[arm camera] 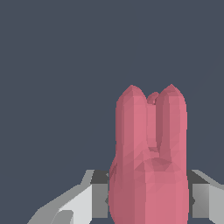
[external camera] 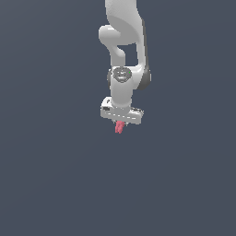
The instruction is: Pick up the object and move it to a goal position.
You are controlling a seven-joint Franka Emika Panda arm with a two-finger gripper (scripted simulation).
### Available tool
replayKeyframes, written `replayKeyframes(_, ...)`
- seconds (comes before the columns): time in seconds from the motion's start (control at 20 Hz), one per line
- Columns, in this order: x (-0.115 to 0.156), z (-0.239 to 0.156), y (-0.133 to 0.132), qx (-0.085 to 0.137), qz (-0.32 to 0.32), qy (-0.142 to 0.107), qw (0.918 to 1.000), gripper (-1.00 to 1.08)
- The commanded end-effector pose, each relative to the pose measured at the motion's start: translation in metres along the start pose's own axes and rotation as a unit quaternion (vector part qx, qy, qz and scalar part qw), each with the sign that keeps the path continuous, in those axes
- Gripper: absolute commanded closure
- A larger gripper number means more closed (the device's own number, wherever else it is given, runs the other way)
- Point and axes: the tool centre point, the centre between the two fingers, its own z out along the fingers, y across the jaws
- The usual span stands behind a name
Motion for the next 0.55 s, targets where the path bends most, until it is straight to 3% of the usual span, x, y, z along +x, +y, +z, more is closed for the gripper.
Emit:
replayKeyframes(0.0, -0.007, -0.008, 0.010, 0.000, 0.000, 0.000, 1.0000, 1.08)
replayKeyframes(0.5, -0.017, -0.023, 0.026, 0.000, 0.000, 0.000, 1.0000, 1.08)
